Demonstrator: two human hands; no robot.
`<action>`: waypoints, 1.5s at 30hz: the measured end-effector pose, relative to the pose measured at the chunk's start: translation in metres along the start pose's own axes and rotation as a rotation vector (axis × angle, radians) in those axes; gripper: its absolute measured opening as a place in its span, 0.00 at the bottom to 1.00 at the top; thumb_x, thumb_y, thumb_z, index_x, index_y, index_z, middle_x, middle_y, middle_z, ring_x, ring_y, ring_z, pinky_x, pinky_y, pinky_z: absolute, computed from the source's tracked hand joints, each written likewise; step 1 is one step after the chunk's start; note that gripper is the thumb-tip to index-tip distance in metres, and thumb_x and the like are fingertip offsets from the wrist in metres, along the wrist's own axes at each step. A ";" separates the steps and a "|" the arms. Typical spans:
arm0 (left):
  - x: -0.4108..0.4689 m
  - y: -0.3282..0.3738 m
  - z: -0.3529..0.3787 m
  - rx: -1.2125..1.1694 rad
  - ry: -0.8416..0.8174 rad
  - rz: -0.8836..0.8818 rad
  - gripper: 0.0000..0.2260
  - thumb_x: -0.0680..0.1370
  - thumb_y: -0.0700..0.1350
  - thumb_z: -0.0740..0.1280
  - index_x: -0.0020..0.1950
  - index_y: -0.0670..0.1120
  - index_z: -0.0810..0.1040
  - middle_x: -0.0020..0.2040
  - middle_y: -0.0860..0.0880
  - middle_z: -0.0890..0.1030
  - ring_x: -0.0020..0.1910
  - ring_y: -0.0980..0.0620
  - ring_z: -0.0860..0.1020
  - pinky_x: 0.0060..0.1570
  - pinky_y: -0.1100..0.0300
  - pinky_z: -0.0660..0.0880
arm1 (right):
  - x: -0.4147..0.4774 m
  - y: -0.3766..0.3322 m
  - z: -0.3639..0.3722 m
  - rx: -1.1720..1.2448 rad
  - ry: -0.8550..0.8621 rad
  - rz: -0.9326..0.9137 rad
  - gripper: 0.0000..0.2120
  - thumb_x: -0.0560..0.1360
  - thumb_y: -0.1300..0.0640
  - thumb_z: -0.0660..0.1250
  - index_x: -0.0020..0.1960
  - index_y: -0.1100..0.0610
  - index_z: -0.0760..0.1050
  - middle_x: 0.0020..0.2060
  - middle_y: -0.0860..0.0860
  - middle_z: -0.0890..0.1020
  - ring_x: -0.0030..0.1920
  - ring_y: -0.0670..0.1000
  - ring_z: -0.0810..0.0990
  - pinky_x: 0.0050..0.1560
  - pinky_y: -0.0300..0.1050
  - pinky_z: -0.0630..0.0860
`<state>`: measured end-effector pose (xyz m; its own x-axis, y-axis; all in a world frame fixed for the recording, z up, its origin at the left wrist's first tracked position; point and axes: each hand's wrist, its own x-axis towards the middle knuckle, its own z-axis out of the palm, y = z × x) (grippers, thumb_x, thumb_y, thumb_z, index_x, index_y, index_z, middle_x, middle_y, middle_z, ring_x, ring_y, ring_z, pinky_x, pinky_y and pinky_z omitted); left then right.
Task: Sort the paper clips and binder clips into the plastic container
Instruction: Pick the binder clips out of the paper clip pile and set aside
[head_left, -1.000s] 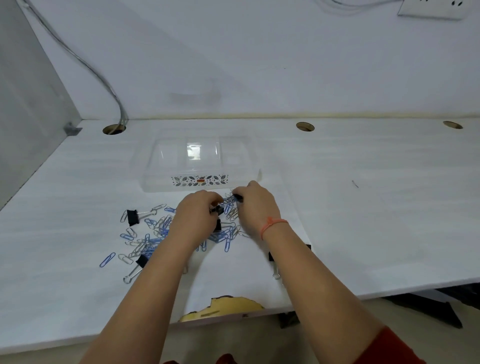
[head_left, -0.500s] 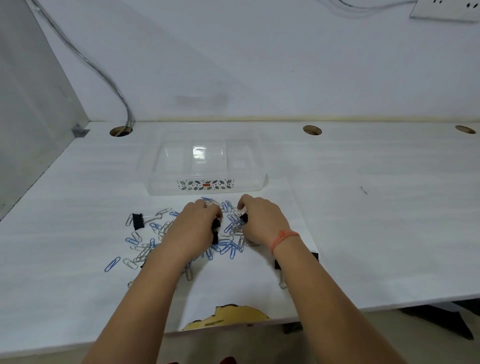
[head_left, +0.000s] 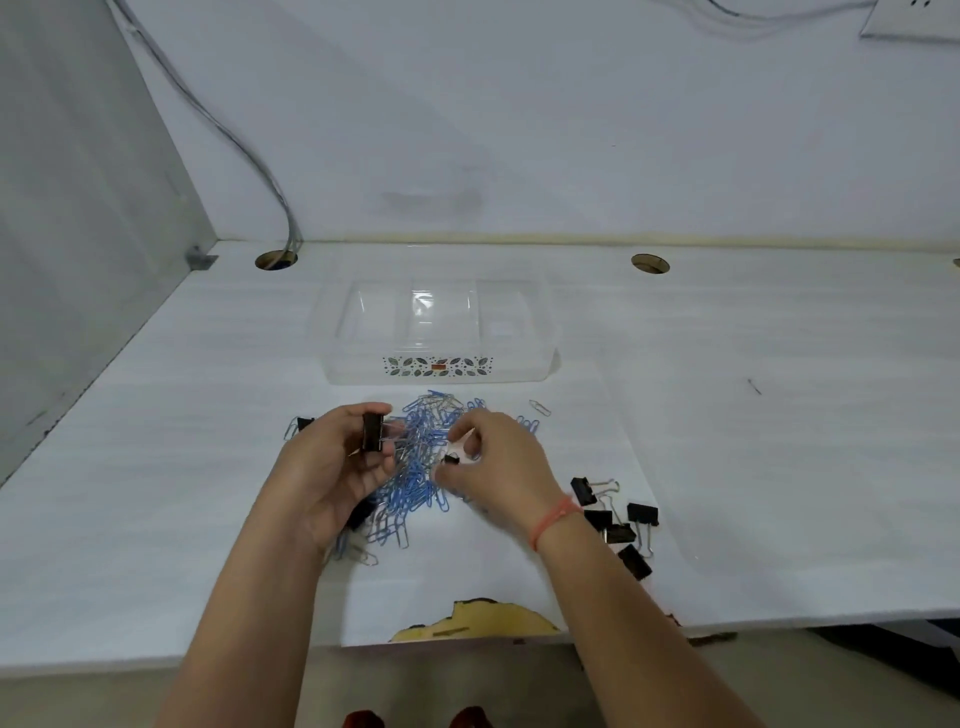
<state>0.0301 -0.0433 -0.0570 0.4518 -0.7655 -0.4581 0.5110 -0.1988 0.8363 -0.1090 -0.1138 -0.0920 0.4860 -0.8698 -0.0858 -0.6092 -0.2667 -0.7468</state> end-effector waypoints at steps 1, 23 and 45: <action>-0.001 0.000 -0.004 -0.005 -0.002 -0.007 0.10 0.79 0.38 0.56 0.42 0.43 0.76 0.40 0.42 0.79 0.29 0.53 0.71 0.24 0.67 0.74 | -0.001 0.000 0.005 -0.134 -0.003 -0.046 0.13 0.68 0.53 0.73 0.50 0.53 0.77 0.44 0.49 0.76 0.44 0.48 0.74 0.41 0.38 0.67; -0.027 -0.017 -0.071 1.315 0.179 0.400 0.15 0.66 0.45 0.75 0.51 0.54 0.81 0.46 0.54 0.80 0.44 0.53 0.76 0.38 0.62 0.66 | -0.023 -0.041 0.054 -0.366 -0.075 -0.372 0.13 0.72 0.49 0.68 0.56 0.48 0.74 0.50 0.49 0.82 0.51 0.53 0.79 0.50 0.46 0.75; -0.035 -0.026 -0.074 1.356 0.234 0.544 0.07 0.70 0.52 0.70 0.44 0.51 0.78 0.45 0.54 0.78 0.37 0.53 0.76 0.37 0.62 0.65 | -0.024 -0.041 0.048 -0.348 0.012 -0.255 0.16 0.71 0.42 0.68 0.53 0.50 0.77 0.44 0.48 0.81 0.45 0.51 0.77 0.40 0.41 0.67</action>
<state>0.0550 0.0342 -0.0855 0.5319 -0.8440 0.0695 -0.7536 -0.4343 0.4935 -0.0655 -0.0619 -0.0911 0.6419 -0.7624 0.0821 -0.6467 -0.5957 -0.4763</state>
